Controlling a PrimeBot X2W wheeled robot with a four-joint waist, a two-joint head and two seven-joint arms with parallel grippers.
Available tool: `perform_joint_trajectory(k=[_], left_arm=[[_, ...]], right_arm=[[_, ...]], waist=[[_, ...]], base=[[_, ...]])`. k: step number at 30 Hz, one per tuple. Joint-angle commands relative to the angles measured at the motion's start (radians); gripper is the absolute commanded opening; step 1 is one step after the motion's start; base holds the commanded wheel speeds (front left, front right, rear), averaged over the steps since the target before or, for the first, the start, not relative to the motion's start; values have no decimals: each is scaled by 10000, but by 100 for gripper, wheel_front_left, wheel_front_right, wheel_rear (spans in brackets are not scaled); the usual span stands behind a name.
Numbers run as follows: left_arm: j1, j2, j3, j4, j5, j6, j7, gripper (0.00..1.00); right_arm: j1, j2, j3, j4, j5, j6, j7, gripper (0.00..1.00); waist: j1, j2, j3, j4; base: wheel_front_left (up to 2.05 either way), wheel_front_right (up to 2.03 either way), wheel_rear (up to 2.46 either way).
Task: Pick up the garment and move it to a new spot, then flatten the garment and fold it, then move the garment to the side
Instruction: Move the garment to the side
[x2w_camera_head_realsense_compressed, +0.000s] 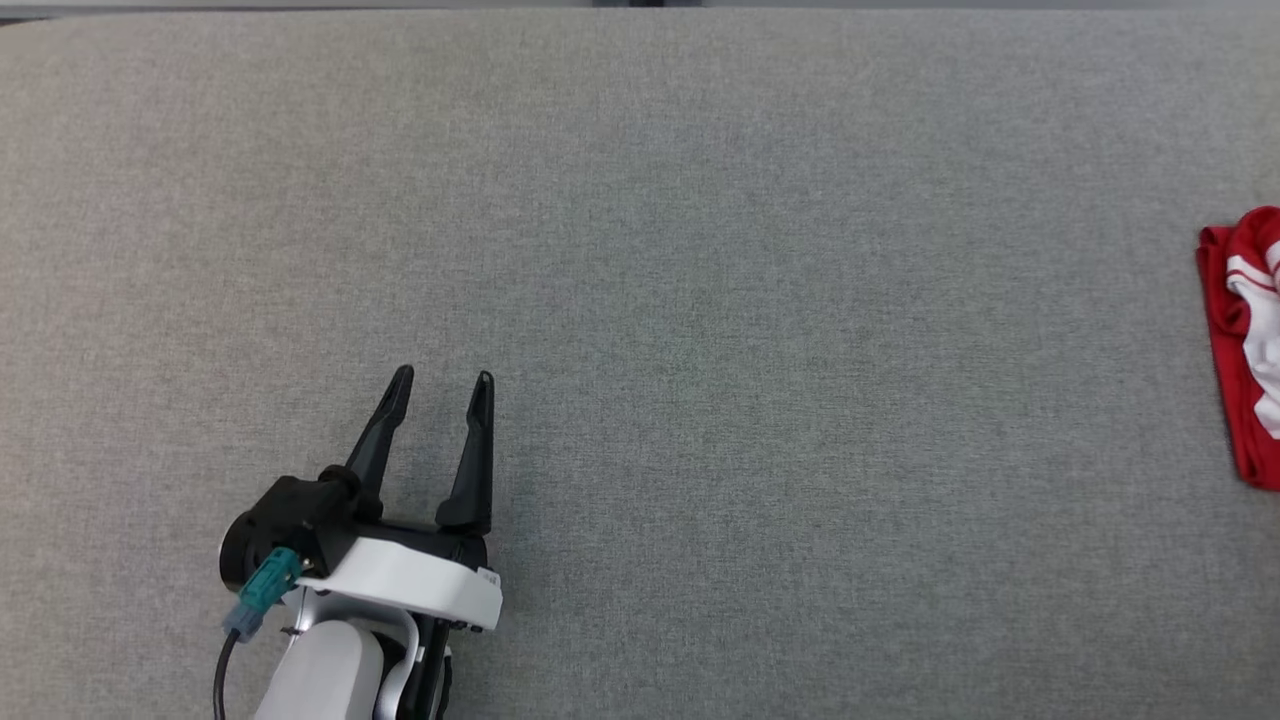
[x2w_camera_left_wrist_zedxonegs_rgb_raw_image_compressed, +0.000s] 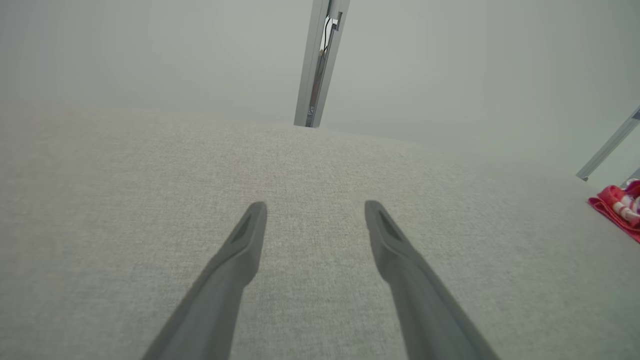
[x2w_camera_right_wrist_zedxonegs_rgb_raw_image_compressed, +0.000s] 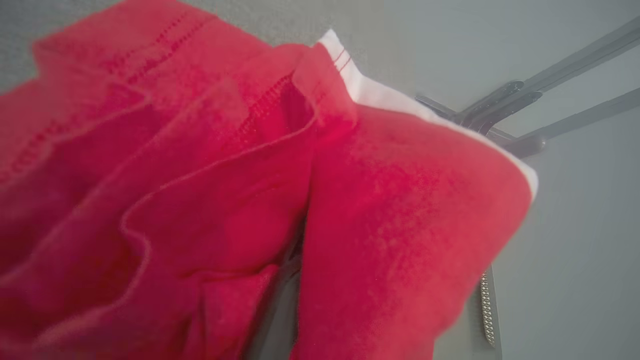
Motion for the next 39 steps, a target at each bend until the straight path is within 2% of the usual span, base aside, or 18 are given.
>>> perform_joint_trajectory(k=[1, 5, 6, 7, 8, 9, 15, 20, 39], left_arm=[[-295, 43, -13, -82, -76, -8, -29, 100], [-551, 37, -60, -107, -133, 40, -29, 100], [-600, 39, -87, -95, -141, 30, -29, 100], [-600, 39, -87, -95, -141, 30, -29, 100], [-649, 42, -117, -78, -160, 24, -29, 100], [-696, 42, -130, -75, -180, 30, -29, 100], [-862, 37, -124, -16, -301, 113, -29, 100], [-666, 40, -53, 76, -346, 140, -29, 100], [332, 40, 51, 149, -771, 333, -29, 100]], right_arm=[[-377, -20, 130, 534, -541, -3, 177, 0], [-913, -53, 592, 1090, -1446, -3, 681, 0], [-1036, -65, 602, 1178, -1571, -3, 714, 23], [-1036, -65, 602, 1178, -1571, -3, 714, 23], [-1100, -81, 646, 1240, -1680, -3, 753, 75], [-1139, -64, 604, 1385, -1639, -1, 870, 100], [-875, 345, 500, 1750, -1428, 36, 1517, 100], [-708, 426, 591, 1731, -1479, 36, 1618, 100], [-1325, 238, 1171, 1307, -2120, -1, 2372, 100]], waist=[[0, 0, 374, 171], [0, 0, 778, 237], [0, 0, 850, 271], [0, 0, 850, 271], [0, 0, 914, 310], [0, 0, 963, 341], [0, 0, 972, 434], [0, 0, 606, 381], [0, 0, -1840, 161]], base=[[0, 0, 0], [0, 0, 0], [0, 0, 0], [0, 0, 0], [0, 0, 0], [0, 0, 0], [0, 0, 0], [0, 0, 0], [0, 0, 0]])
